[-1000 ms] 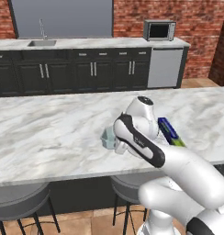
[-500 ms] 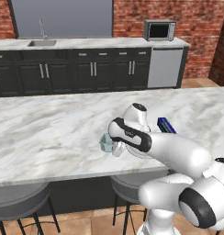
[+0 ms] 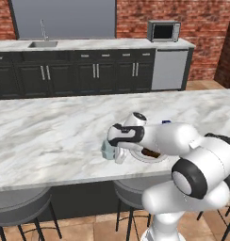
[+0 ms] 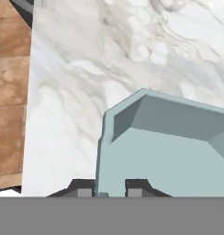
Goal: Retrieve the tupperware and aluminum foil from the cabinet and place them on the dining counter near the plate with sweet potato and lemon wedge to prepare for storing leftovers.
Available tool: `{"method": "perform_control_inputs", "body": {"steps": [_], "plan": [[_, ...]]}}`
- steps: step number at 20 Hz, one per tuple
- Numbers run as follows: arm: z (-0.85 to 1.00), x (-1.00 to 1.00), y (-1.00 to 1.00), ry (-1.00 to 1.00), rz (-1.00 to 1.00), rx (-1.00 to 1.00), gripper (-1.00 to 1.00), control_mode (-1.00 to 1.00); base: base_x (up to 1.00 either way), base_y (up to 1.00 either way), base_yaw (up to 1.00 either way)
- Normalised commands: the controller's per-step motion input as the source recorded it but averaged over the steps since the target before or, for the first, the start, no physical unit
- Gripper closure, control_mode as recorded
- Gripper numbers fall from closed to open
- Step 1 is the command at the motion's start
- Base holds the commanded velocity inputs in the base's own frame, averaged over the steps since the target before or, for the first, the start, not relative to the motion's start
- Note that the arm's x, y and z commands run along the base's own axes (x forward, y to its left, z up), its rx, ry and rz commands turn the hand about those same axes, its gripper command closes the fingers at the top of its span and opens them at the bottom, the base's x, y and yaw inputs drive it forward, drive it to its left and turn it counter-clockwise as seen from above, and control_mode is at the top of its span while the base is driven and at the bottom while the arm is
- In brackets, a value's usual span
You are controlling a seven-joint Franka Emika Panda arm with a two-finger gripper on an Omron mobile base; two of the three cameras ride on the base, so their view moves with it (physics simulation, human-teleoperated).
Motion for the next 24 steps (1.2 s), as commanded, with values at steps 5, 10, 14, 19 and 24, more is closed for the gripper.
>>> {"method": "perform_control_inputs", "body": {"steps": [5, 10, 14, 19, 24], "plan": [[-0.16, 0.04, -0.03, -0.03, 0.04, 0.0, -1.0, -1.0, 0.0, 0.0, 0.0], [0.27, -0.04, -0.41, -0.04, 0.0, 0.0, -1.0, -1.0, 0.0, 0.0, 0.0], [0.96, -0.03, -0.26, -0.1, 0.0, 0.0, -1.0, -1.0, 0.0, 0.0, 0.0], [1.0, -0.17, -0.06, -0.16, 0.0, -0.01, -1.0, -1.0, 0.0, 0.0, 0.0], [0.94, -0.75, -0.03, -0.11, 0.0, -0.06, -1.0, -1.0, 0.0, 0.0, 0.0]]}}
